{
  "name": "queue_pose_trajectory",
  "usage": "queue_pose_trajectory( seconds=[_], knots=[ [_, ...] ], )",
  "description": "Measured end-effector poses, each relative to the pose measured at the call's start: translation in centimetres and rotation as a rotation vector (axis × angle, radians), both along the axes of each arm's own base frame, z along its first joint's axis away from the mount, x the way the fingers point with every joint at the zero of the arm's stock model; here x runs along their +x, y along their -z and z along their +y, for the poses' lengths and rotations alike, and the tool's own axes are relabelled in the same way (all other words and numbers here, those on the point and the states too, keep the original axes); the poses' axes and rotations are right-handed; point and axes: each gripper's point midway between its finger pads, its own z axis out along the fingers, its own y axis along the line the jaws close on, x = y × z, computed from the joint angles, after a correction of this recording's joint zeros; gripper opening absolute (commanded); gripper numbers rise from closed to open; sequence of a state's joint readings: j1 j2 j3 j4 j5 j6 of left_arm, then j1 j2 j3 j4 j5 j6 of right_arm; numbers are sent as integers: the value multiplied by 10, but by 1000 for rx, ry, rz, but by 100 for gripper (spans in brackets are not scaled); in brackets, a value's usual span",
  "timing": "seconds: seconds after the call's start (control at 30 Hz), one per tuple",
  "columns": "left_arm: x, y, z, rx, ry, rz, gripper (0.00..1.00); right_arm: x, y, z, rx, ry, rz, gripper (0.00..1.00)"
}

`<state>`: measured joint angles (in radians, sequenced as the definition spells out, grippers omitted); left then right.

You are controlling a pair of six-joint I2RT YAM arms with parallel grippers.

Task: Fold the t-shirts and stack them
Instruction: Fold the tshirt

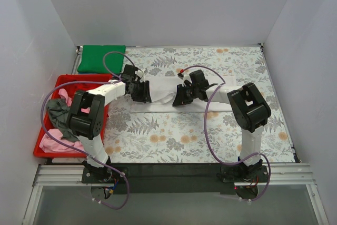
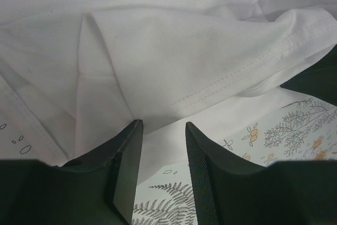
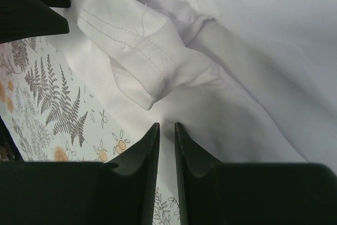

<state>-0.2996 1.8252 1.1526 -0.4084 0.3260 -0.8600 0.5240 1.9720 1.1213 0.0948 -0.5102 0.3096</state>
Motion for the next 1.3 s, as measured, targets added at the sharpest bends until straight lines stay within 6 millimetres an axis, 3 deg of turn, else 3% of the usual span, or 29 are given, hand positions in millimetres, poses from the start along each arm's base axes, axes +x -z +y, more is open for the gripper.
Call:
queue_pose_trajectory(
  seconds=[0.6, 0.7, 0.87, 1.07, 1.3],
  knots=[
    [-9, 10, 6, 17, -60, 70, 37, 1, 0, 0, -5, 2, 4, 26],
    [-9, 10, 5, 6, -61, 74, 32, 2, 0, 1, -5, 2, 4, 26],
    [-8, 10, 3, -8, -61, 87, 15, 2, 0, 1, -5, 2, 4, 26],
    [5, 1, 1, -20, -64, 63, 0, 2, 0, 1, -5, 2, 3, 27],
    [39, -24, 6, -59, -96, 0, 0, 2, 0, 0, -6, 0, 1, 27]
  ],
)
